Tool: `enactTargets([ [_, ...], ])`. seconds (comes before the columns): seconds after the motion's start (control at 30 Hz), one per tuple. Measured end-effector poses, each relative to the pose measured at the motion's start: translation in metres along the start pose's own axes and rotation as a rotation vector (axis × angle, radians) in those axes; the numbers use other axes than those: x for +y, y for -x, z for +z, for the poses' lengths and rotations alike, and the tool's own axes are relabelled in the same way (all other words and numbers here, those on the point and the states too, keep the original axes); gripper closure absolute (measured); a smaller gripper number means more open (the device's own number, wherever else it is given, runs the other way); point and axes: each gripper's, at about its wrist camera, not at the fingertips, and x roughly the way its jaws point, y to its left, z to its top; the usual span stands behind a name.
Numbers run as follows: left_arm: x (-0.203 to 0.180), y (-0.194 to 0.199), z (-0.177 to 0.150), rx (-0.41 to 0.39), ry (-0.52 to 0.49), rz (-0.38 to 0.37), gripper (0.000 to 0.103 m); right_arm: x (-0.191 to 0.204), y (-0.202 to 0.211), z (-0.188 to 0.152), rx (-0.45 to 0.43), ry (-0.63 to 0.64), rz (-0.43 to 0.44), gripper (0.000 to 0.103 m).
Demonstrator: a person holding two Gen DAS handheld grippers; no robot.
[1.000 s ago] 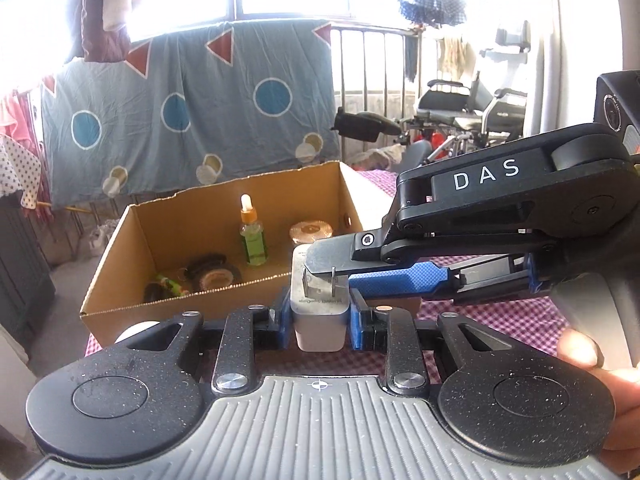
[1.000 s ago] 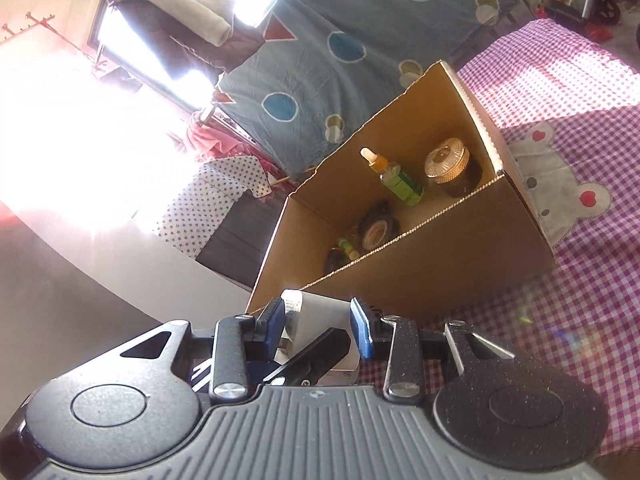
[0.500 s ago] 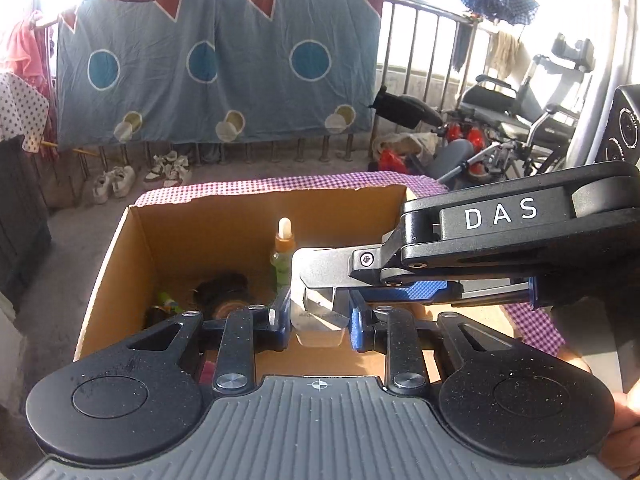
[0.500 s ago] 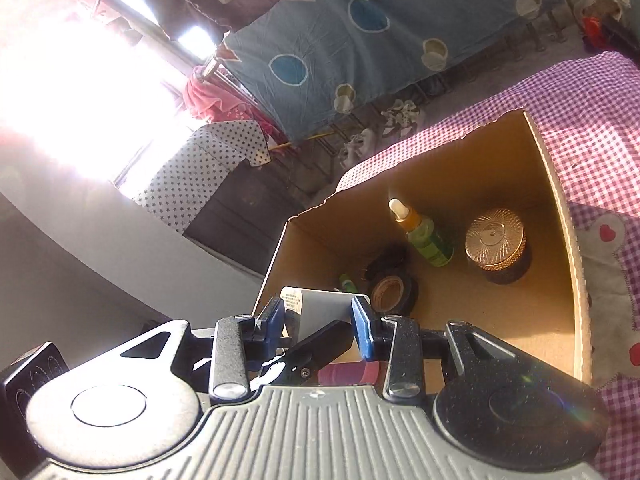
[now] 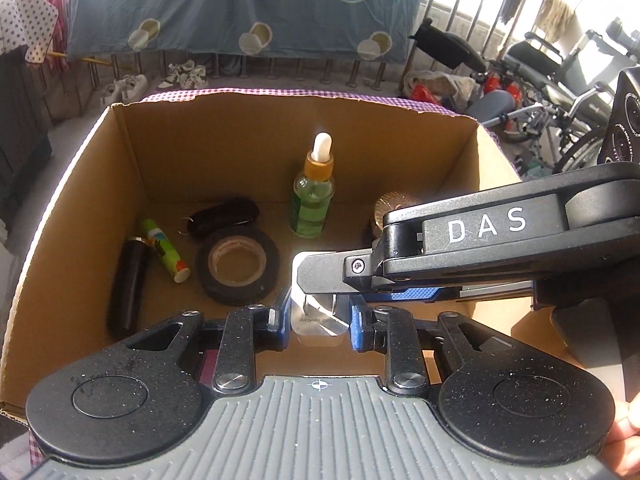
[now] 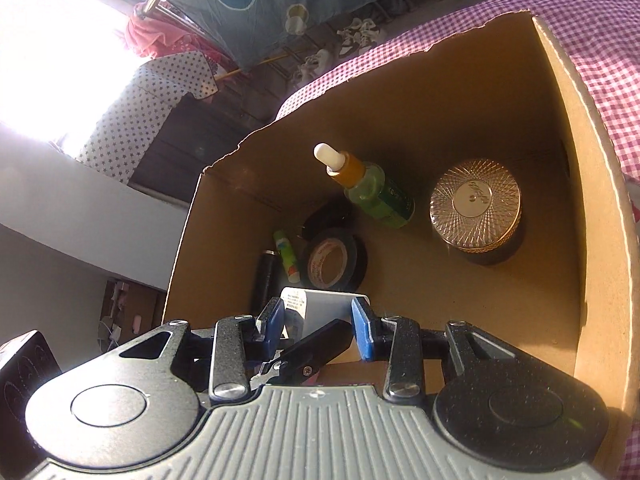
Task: Organize rigid objects
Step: 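Carry the white plug charger into the box and open the right tool, then move the right tool to the white pill bottle and close on it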
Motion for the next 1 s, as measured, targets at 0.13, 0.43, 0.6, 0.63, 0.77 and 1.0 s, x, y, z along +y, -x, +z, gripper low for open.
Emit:
enactTargets([
  [0.13,0.003,-0.006,-0.001,0.030,0.019,-0.001,0.076,-0.002,-0.005,-0.002,0.019,0.009,-0.027,0.063],
  [0.43,0.001,-0.001,-0.001,0.014,0.012,-0.013,0.073,0.012,0.007,-0.009,-0.041,0.079,-0.077,0.061],
  [0.6,-0.008,0.024,-0.007,-0.085,-0.020,-0.038,0.048,0.026,0.041,-0.021,-0.181,0.125,-0.056,0.061],
  [0.63,-0.010,0.032,-0.009,-0.112,-0.037,-0.036,0.045,0.029,0.053,-0.027,-0.219,0.125,-0.046,0.061],
  [0.77,-0.018,0.069,-0.022,-0.214,-0.092,-0.060,0.029,0.034,0.106,-0.058,-0.365,0.112,0.032,0.060],
  [1.0,-0.016,0.121,-0.054,-0.304,-0.147,-0.131,0.007,0.037,0.155,-0.131,-0.500,0.076,0.105,0.060],
])
